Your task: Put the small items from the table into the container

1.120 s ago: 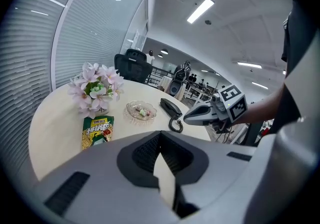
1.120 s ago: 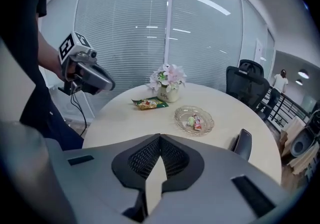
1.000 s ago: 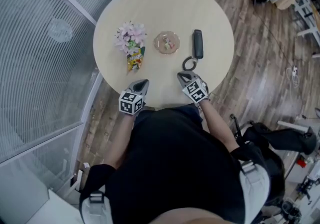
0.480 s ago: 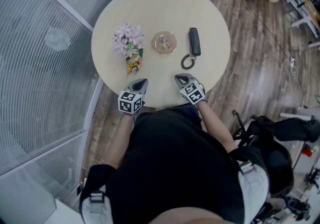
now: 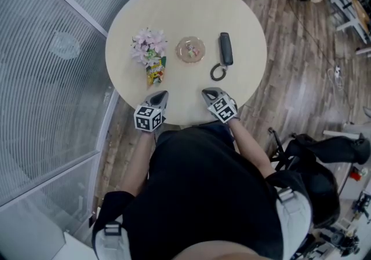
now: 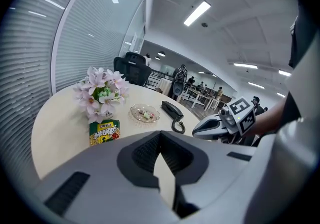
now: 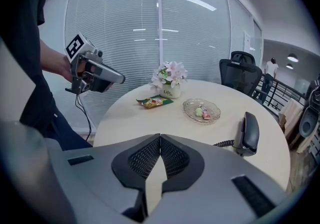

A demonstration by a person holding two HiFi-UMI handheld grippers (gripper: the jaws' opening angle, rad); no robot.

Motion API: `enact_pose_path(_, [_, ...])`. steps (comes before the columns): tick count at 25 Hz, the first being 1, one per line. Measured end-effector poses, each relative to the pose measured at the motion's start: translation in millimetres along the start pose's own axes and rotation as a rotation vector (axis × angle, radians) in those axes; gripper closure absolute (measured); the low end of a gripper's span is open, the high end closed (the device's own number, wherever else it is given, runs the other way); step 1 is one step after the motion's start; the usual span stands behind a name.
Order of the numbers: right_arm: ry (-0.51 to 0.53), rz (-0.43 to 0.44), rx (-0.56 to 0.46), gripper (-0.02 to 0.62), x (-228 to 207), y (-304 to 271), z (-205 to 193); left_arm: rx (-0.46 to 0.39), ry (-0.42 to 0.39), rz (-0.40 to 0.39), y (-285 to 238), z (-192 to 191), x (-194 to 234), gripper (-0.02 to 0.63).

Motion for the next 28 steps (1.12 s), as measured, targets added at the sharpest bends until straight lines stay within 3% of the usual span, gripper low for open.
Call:
enact_pose_path(20, [0.019,0.036,0.045,0.571,0.4,-1.9,-6.0,0.018,0.062,0.028,6.9,-13.8,3.8,0.603])
enact_pose_path(28, [0.095,0.124,0.048,0.571,4.4,-4.2,-8.7,0.025,0.125,0.121,14.9,-20.9,-1.3,0.604])
Point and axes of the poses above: the fingertips, and each gripper's own axes: y backward along the fingers, x to its left, z out of its top, the point moved 4 cm from there along y, backward along the fingers, and after that the axes turned 13 degrees about x, right-handed, at the moved point
